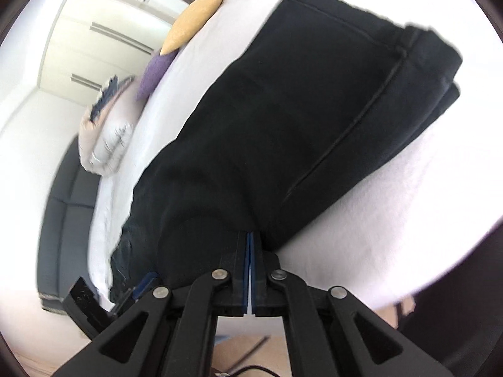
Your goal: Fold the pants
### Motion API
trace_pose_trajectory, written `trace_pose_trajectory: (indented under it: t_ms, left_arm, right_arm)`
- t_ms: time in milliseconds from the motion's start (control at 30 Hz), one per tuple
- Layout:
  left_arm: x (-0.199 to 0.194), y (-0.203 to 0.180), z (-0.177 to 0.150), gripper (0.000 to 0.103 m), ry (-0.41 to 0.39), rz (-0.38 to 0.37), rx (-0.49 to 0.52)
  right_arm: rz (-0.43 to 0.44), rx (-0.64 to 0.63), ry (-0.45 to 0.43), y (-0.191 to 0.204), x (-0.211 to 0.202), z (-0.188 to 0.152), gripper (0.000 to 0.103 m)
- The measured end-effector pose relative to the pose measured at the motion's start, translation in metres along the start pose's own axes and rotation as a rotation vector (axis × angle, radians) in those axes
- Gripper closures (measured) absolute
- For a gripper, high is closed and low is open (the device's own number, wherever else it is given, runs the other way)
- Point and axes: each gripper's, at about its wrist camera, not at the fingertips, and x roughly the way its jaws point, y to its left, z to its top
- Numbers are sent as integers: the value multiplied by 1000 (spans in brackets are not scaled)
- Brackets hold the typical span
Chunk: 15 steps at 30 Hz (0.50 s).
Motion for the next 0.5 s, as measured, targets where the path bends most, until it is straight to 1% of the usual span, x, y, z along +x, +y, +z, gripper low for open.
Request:
trace_pose_trajectory:
  t_ms: [33, 67, 100, 133, 167, 200, 233, 267, 300, 333, 400, 433, 467, 500]
  left_arm:
    - [-7, 3, 4, 79, -3, -20, -14]
    - [-14, 8, 11, 79, -19, -48, -38]
    - [-23, 19, 26, 79, -67, -88, -75]
    - [-28, 26, 39, 79, -100, -112, -97]
    - [-30, 35, 54, 79, -123, -137, -117]
    - [-22, 46, 74, 79, -119, -183, -141]
    - [-13, 53, 88, 79, -96, -210, -144]
    - [0, 59, 100, 79, -67, -213, -137]
    - [17, 66, 113, 79, -15, -205, -128]
    - [35, 74, 122, 79, 35, -202, -132]
    - [66, 93, 133, 79, 102, -189, -156]
    - [76, 101, 134, 79, 127, -174, -167]
    - [86, 111, 133, 79, 141, -182, -182]
    - [90, 123, 133, 81, 125, -220, -204]
  right_arm:
    - [-10, -15, -11, 6, -5, 1, 98]
    - [7, -32, -27, 14, -10, 0, 84]
    - [45, -38, -39, 15, -15, -2, 71]
    - [96, -39, -42, 24, -12, 2, 70]
    - [159, -40, -30, 34, -2, 8, 70]
    - [191, -34, -6, 44, 11, 14, 70]
    - [204, -26, 15, 54, 25, 17, 70]
    - [237, -29, 51, 68, 45, 23, 70]
    - [269, -39, 90, 78, 62, 26, 70]
    - [279, -42, 129, 86, 78, 29, 70]
    - [260, -55, 212, 102, 116, 32, 70]
    - [266, -59, 236, 104, 131, 35, 70]
    - [241, -41, 234, 96, 136, 37, 71]
    - [223, -19, 233, 85, 136, 41, 88]
